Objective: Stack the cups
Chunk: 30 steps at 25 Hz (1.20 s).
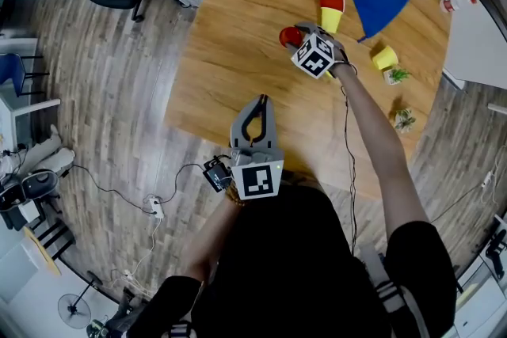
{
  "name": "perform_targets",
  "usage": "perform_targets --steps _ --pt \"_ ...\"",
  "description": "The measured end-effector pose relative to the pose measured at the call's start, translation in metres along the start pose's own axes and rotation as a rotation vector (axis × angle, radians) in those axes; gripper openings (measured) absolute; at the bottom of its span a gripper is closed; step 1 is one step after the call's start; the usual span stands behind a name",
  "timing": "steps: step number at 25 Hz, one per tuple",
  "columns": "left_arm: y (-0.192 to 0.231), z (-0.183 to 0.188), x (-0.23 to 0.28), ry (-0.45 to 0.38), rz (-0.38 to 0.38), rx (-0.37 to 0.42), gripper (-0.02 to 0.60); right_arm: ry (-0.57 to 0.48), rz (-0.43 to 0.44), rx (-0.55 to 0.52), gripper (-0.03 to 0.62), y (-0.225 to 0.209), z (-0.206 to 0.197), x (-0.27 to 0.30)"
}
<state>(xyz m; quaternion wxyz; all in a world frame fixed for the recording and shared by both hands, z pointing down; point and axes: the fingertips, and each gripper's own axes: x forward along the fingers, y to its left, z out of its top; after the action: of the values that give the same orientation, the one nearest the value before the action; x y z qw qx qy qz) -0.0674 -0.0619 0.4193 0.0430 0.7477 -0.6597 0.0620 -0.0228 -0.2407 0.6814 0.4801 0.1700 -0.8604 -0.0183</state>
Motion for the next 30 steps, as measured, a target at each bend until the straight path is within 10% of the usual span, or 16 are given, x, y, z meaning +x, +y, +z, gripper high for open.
perform_targets --steps 30 --pt "-0.008 -0.003 -0.005 0.000 -0.007 -0.004 0.025 0.049 -0.054 -0.224 0.330 0.031 -0.058 -0.076"
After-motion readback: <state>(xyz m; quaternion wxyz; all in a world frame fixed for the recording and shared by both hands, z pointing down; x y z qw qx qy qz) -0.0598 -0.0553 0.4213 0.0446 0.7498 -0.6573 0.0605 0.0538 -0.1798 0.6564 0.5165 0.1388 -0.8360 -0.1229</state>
